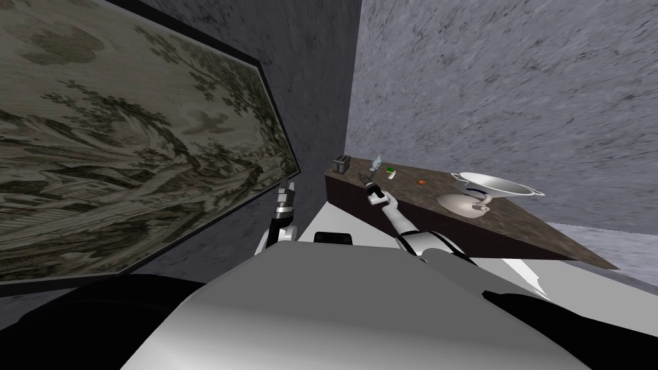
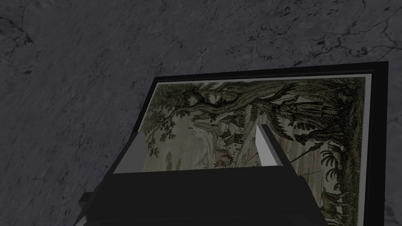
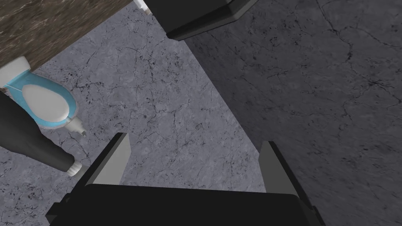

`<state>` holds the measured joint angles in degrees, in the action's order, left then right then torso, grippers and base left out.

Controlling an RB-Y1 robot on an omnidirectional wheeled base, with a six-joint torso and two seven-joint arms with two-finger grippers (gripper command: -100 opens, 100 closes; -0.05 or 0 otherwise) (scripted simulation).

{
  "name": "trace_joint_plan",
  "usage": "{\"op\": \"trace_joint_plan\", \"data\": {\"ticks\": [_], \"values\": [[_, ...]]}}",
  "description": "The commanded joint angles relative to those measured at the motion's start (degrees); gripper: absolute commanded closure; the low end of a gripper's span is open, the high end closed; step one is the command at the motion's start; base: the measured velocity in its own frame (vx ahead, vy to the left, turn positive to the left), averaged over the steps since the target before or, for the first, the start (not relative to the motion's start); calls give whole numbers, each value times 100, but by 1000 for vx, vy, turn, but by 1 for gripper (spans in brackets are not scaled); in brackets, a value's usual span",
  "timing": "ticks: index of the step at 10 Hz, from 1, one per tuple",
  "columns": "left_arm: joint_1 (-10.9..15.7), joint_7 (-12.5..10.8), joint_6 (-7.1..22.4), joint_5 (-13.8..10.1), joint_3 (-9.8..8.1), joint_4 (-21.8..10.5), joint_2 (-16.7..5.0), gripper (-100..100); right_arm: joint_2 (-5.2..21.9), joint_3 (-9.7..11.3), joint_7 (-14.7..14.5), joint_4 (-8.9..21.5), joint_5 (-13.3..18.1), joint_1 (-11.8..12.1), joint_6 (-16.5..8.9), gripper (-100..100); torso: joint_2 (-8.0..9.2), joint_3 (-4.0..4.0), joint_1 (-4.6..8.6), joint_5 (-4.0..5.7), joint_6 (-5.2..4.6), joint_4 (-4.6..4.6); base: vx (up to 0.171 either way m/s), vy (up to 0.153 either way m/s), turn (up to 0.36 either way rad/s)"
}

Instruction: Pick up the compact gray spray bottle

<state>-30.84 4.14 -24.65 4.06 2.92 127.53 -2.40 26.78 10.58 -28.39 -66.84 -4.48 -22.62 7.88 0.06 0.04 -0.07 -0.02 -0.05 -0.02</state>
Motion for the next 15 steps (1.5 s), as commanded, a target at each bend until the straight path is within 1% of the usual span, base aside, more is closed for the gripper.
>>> {"op": "trace_joint_plan", "data": {"ticks": [1, 2, 3, 4, 5, 6, 7, 9, 10, 11, 12, 14, 15], "values": [[0, 0, 0, 0, 0, 0, 0, 0, 0, 8, -35, 228, 7, -73, 12, -100, 0, 0, 0, 0, 0, 0, -7, 17, -5], [0, 0, 0, 0, 0, 0, 0, 0, 96, 5, -204, 446, 42, -299, -153, -100, -2, -1, 6, 1, 0, 0, -10, 30, 22], [0, 0, 0, 0, 0, 0, 0, 0, 96, 5, -204, 583, 42, -299, -153, -100, -3, -1, 2, 0, 1, 0, -8, 28, 13], [0, 0, 0, 0, 0, 0, 0, 0, 187, -8, -364, 826, 80, -515, -319, -100, -3, -2, 3, 0, 0, 1, -3, 33, 22], [0, 0, 0, 0, 0, 0, 0, 0, 187, -8, -364, 931, 80, -515, -319, -100, -4, -2, 2, 0, 0, 0, -2, 31, 7], [0, 0, 0, 0, 0, 0, 0, 0, 275, -29, -514, 1223, 121, -720, -485, -100, -5, -3, 2, 0, 0, 1, -1, 32, 20], [0, 0, 0, 0, 0, 0, 0, 0, 356, -57, -655, 1435, 165, -916, -633, -100, -6, -3, 2, -1, 0, 0, 14, 49, 25], [0, 0, 0, 0, 0, 0, 0, 0, 356, -57, -655, 1604, 165, -916, -649, -100, -10, -6, 1, 0, 0, 2, 10, 21, 3], [0, 0, 0, 0, 0, 0, 0, 0, 433, -91, -788, 1835, 210, -1102, -811, -100, -8, -5, 8, 2, -1, 2, 11, 14, 16], [0, 0, 0, 0, 0, 0, 0, 0, 433, -91, -788, 1926, 210, -1102, -811, -100, -10, -5, 8, 1, 0, 2, 16, 16, 11], [0, 0, 0, 0, 0, 0, 0, 0, 504, -129, -912, 2116, 258, -1280, -970, -100, -11, -6, 8, 2, -1, 2, 28, 24, 14], [-1, 0, 0, 0, 0, 0, 0, 0, 504, -129, -912, 2238, 258, -1280, -970, -100, -14, -8, 6, 1, 0, 3, 16, 16, 4], [0, 0, 0, 0, 0, 0, 0, 0, 571, -170, -1029, 2470, 306, -1450, -1124, -100, -10, -6, 10, 2, -1, 3, 20, 15, 16]]}}
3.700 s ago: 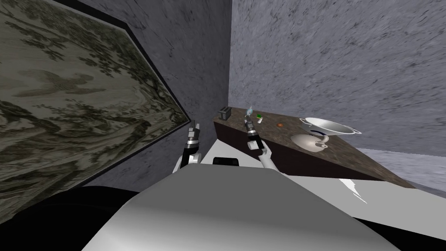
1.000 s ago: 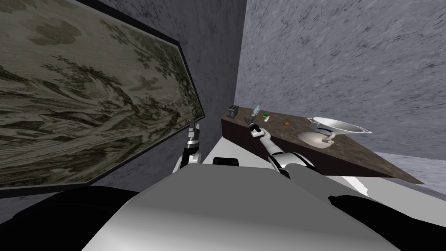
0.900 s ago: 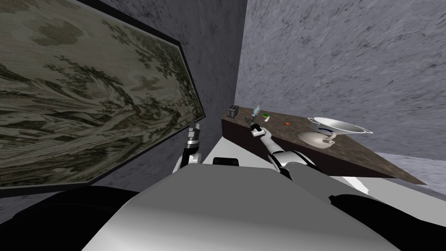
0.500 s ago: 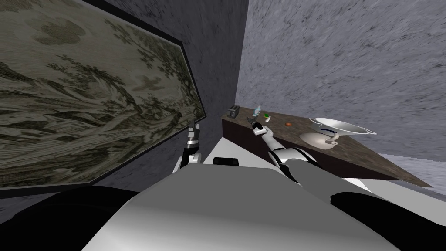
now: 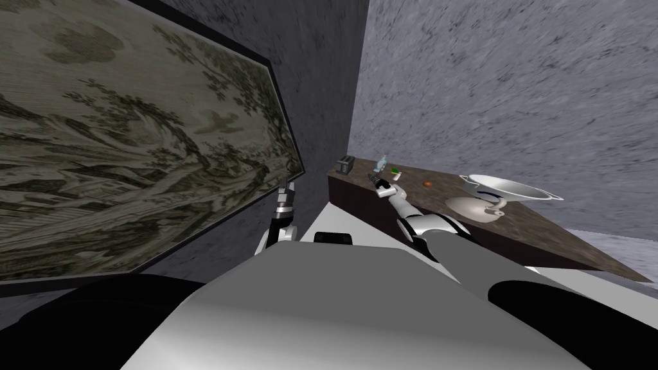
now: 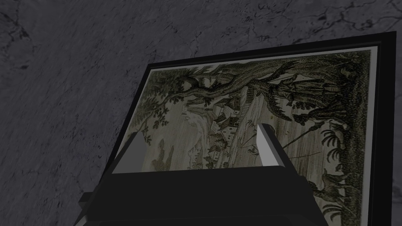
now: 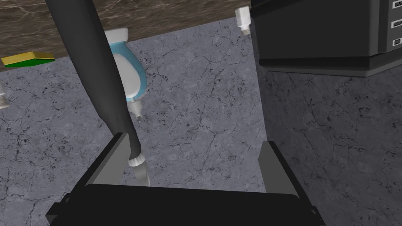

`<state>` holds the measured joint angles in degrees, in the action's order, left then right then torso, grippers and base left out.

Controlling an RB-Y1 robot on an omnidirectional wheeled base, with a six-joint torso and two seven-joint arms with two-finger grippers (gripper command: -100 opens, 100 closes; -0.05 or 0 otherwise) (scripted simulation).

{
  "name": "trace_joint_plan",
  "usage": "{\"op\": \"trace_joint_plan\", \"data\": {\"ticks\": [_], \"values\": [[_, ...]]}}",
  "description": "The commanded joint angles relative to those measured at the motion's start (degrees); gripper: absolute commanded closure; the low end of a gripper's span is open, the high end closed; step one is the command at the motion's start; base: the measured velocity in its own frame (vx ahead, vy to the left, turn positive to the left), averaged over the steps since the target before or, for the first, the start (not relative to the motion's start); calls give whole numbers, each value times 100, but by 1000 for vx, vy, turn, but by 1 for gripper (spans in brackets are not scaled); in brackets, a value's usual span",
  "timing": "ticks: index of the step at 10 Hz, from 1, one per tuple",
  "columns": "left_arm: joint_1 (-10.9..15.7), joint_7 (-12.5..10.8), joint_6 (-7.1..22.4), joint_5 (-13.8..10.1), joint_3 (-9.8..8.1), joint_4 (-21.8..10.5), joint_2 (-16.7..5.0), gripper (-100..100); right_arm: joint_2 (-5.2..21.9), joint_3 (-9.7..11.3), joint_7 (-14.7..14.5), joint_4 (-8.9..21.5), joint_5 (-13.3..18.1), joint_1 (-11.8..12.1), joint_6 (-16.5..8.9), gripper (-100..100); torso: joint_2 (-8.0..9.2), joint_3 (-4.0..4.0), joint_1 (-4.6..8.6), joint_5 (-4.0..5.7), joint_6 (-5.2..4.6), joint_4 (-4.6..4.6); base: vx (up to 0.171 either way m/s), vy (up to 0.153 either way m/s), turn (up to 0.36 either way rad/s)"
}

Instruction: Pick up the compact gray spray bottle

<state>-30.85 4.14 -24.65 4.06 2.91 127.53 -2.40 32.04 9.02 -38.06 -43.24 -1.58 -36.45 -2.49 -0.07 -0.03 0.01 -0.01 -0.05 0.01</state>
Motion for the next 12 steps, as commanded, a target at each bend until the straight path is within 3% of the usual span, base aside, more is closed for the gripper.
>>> {"op": "trace_joint_plan", "data": {"ticks": [1, 2, 4, 5, 6, 8, 10, 12], "values": [[0, 0, 0, 0, 0, 0, 0, 0, 44, -14, -62, 178, 16, -67, -87, -100, 0, 0, 0, 0, 0, 0, 23, 14, 12], [0, 0, 0, 0, 0, 0, 0, 0, 106, -57, -172, 371, 64, -230, -235, -100, 0, 0, 1, 0, -1, 1, 35, 16, 13], [0, 0, 0, 0, 0, 0, 0, 0, 106, -57, -172, 466, 64, -230, -235, -100, -4, -3, -1, 1, -1, 2, 24, 15, 4], [0, 0, 0, 0, 0, 0, 0, 0, 164, -101, -275, 656, 113, -385, -378, -100, 1, 0, 1, 1, 0, 1, 23, 14, 16], [0, 0, 0, 0, 0, 0, 0, 0, 164, -101, -275, 741, 113, -385, -378, -100, -1, -1, 0, 0, 0, 0, 29, 14, 13], [0, 0, 0, 0, 0, 0, 0, 0, 265, -185, -461, 1181, 205, -668, -639, -100, -4, -3, -2, 0, 0, 1, 47, 25, 23], [-1, 0, 0, 0, 0, 0, 0, 0, 265, -185, -461, 1246, 205, -668, -639, -100, -12, -8, -2, 0, -1, 4, 41, 12, 1], [0, 0, 0, 0, 0, 0, 0, 0, 347, -259, -617, 1629, 288, -913, -860, -100, -2, -2, 1, 1, 0, 1, 37, 15, 29]]}}
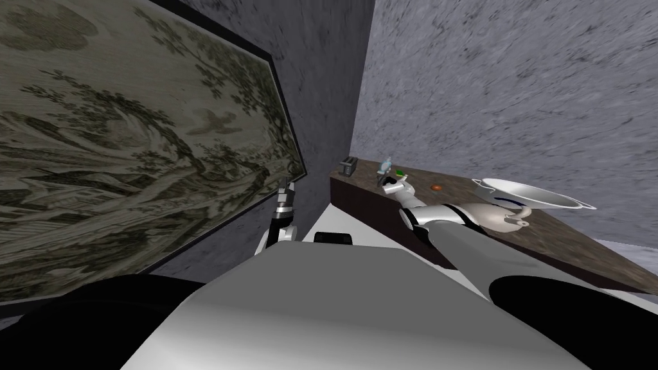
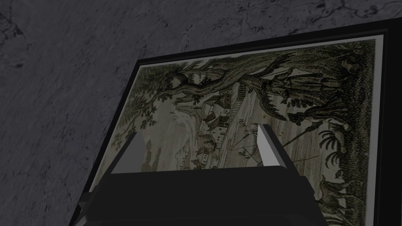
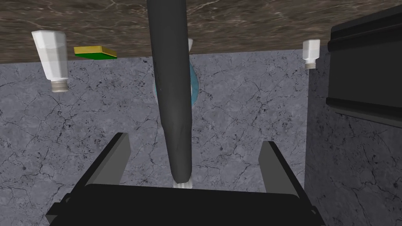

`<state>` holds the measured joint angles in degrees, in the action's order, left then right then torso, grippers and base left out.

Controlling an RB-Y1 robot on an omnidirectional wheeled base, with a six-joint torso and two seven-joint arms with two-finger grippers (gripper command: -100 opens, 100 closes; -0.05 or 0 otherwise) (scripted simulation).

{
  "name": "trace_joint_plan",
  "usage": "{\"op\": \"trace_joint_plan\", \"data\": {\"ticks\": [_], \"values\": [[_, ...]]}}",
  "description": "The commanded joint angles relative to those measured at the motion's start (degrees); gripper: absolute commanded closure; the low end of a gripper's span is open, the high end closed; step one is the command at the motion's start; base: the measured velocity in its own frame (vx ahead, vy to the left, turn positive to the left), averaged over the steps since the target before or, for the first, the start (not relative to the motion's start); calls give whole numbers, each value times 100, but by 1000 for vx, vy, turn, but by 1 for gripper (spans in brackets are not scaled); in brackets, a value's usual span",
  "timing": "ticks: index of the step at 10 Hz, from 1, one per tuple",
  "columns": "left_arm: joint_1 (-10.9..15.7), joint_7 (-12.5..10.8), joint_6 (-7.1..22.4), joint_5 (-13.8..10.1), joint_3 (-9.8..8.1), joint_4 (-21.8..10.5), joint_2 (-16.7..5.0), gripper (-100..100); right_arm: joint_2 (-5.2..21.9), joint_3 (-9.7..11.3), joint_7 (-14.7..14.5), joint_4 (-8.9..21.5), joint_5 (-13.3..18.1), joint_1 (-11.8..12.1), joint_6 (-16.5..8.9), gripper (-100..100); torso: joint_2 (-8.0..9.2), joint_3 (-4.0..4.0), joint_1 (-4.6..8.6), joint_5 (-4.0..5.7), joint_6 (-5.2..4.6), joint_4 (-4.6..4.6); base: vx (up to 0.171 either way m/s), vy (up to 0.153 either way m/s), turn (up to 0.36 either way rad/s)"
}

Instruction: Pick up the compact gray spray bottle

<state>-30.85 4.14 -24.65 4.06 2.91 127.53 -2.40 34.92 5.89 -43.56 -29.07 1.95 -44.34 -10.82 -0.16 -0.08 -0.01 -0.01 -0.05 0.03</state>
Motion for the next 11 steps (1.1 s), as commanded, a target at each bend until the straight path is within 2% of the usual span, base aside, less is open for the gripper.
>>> {"op": "trace_joint_plan", "data": {"ticks": [1, 2, 4, 8, 10, 11], "values": [[0, 0, 0, 0, 0, 0, 0, 0, 60, 54, -67, 259, -65, -124, -27, -100, 0, 0, 0, 0, 0, 0, 44, 18, 5], [0, 0, 0, 0, 0, 0, 0, 0, 93, 23, -133, 442, -29, -229, -120, -100, 1, 0, 0, 0, 0, 1, 38, 22, 18], [0, 0, 0, 0, 0, 0, 0, 0, 93, 23, -133, 442, -29, -229, -120, -100, 5, 2, 0, 0, 0, 0, 22, 13, 2], [0, 0, 0, 0, 0, 0, 0, 0, 186, -57, -310, 926, 71, -516, -363, -100, 0, -1, 1, 1, -1, 1, 40, 15, 22], [0, 0, 0, 0, 0, 0, 0, 0, 184, -51, -310, 905, 62, -513, -377, -100, 7, 3, 1, 1, 0, 0, 15, 9, 2], [0, 0, 0, 0, 0, 0, 0, 0, 182, -52, -309, 925, 67, -522, -364, 0, 13, 6, 4, 2, -1, -1, 0, 0, 0]]}}
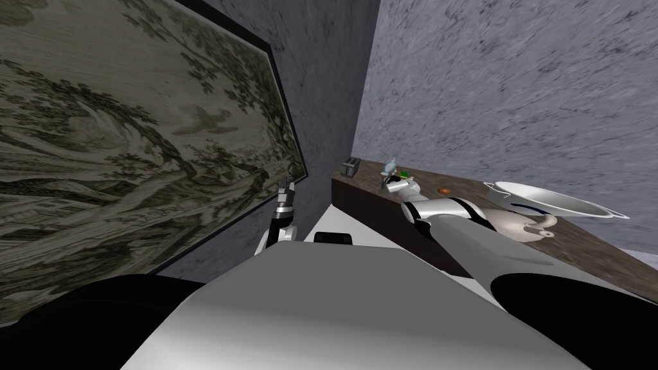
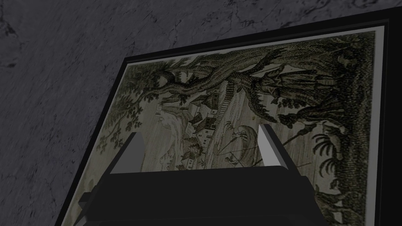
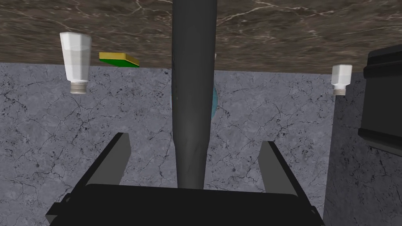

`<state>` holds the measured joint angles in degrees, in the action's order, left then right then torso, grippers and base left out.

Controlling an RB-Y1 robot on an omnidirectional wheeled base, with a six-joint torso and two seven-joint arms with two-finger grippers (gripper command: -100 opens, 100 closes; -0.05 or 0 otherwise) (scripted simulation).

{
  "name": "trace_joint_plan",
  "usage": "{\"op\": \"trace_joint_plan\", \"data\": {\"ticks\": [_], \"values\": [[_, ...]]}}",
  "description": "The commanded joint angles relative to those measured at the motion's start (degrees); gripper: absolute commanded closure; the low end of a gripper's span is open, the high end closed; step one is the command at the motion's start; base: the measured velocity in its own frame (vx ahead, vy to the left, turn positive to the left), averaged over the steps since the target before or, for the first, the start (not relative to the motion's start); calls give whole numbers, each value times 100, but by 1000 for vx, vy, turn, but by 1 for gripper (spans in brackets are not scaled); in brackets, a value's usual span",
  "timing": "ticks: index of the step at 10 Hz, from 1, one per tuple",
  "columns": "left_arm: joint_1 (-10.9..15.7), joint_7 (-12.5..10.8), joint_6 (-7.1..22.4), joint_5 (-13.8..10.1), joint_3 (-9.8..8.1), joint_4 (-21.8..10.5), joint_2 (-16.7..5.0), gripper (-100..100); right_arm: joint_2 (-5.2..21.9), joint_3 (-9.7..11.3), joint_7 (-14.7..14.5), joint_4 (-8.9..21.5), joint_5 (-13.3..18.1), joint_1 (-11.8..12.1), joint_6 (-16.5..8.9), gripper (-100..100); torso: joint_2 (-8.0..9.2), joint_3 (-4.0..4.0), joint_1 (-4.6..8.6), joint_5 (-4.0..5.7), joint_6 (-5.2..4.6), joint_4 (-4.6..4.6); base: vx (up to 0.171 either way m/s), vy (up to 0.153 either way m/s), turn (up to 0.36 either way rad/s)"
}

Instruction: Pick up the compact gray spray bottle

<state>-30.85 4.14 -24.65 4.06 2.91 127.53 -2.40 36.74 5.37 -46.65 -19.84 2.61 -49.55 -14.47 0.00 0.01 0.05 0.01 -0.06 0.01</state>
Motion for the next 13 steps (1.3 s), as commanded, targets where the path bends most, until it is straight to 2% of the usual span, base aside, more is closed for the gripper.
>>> {"op": "trace_joint_plan", "data": {"ticks": [1, 2, 3, 4, 5, 6, 8, 9, 10, 11, 12, 13], "values": [[0, 0, 0, 0, 0, 0, 0, 0, 169, -108, 178, -286, -49, 286, -190, -100, 0, 0, 0, 0, 0, 0, 42, 7, 119], [0, 0, 0, 0, 0, 0, 0, 0, 169, -108, 178, -403, -49, 410, -190, -100, -9, -5, 0, 0, 1, 2, 60, 1, 71], [-1, 0, 0, 0, 0, 0, 0, 0, 169, -108, 178, -212, -49, 405, -190, -100, -17, -10, 2, 1, 0, 4, 32, 0, -1], [0, 0, 0, 0, 0, 0, 0, 0, 169, -108, 178, -503, -49, 542, -190, -100, -10, -7, 4, 2, -2, 4, 5, 2, -16], [0, 0, 0, 0, 0, 0, 0, 0, 169, -108, 178, -614, -49, 542, -190, -100, -2, -1, 3, 1, 0, 1, 0, 0, 0], [0, 0, 0, 0, 0, 0, 0, 0, 338, -217, 355, -816, -98, 810, -380, -100, 2, 1, 1, 0, 1, -1, 37, 11, 140], [-1, 0, 0, 0, 0, 0, 0, 0, 338, -217, 355, -879, -98, 1014, -380, -100, -14, -8, 0, 0, 0, 3, 44, 1, 26], [-1, 0, 0, 0, 0, 0, 0, 0, 338, -217, 355, -1156, -98, 1084, -380, -100, -9, -6, 4, 2, -2, 3, 6, -3, -15], [0, 0, 0, 0, 0, 0, 0, 0, 506, -325, 533, -1388, -147, 1381, -570, -100, -2, -1, 3, 0, 0, 0, 43, 1, 149], [0, 0, 0, 0, 0, 0, 0, 0, 506, -325, 533, -1715, -147, 1625, -570, -100, -9, -4, 3, 0, 1, 1, 50, -1, 59], [-1, 0, 0, 0, 0, 0, 0, 0, 506, -325, 533, -1842, -147, 1625, -570, -100, -12, -7, 3, 1, 0, 3, 23, 2, -22], [0, 0, 0, 0, 0, 0, 0, 0, 506, -325, 533, -1842, -147, 1625, -570, -100, -8, -5, 0, 0, 0, 2, 6, 2, -6]]}}
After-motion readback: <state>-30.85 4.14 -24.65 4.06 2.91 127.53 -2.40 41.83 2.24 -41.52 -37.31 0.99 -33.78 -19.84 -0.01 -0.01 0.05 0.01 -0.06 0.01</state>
